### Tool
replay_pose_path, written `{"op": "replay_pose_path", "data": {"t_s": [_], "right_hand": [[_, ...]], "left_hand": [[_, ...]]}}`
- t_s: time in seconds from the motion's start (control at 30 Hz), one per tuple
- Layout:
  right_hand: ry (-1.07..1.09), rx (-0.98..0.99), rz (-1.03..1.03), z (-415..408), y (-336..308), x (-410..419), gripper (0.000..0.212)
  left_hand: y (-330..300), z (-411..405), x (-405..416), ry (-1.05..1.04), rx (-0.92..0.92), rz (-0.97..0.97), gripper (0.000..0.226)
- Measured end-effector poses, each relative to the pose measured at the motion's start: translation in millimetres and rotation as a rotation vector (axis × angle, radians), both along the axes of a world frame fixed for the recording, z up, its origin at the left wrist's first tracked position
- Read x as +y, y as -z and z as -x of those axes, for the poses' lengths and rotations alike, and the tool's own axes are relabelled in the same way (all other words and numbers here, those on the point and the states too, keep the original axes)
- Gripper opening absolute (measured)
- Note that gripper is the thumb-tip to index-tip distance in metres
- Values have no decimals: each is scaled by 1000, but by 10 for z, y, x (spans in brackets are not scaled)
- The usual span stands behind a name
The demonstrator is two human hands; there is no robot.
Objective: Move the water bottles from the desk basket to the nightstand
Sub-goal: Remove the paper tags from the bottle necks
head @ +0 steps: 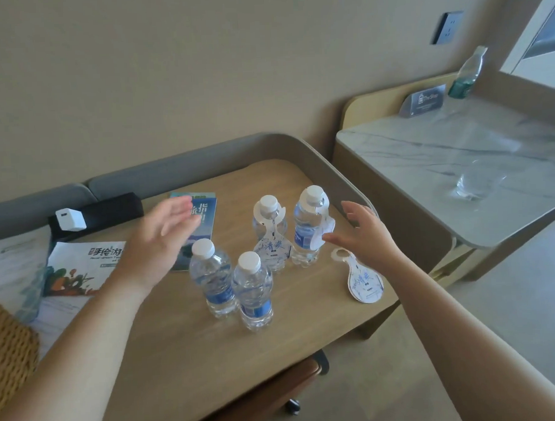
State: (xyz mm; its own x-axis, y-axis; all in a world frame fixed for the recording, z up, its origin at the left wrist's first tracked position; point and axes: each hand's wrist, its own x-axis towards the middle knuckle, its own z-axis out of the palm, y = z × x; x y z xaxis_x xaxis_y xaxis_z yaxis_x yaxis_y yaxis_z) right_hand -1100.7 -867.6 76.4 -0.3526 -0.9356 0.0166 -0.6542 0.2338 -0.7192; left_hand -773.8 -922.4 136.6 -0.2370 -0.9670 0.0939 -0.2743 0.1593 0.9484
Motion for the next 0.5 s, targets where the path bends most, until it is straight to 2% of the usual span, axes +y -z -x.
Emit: {"op": "replay_pose_path", "data": {"t_s": [0.1, 0.2, 0.27, 0.4, 0.5], "right_hand": [[-32, 31, 41, -32, -135, -121, 86], [-47, 83, 46, -65, -164, -245, 88], [-52, 92, 49, -93, -142, -307, 87], [-46, 118, 83, -158, -77, -417, 81], [-16, 146, 88, -193, -100, -484, 78]], "left_hand": [[-351, 356, -174, 86, -193, 190, 29], [-513, 771, -364, 269, -391, 219, 29], [-500, 1004, -522, 367, -513, 198, 38], [-278, 1397, -855, 583, -802, 143, 76], [-117, 1621, -1037, 696, -868, 125, 88]]}}
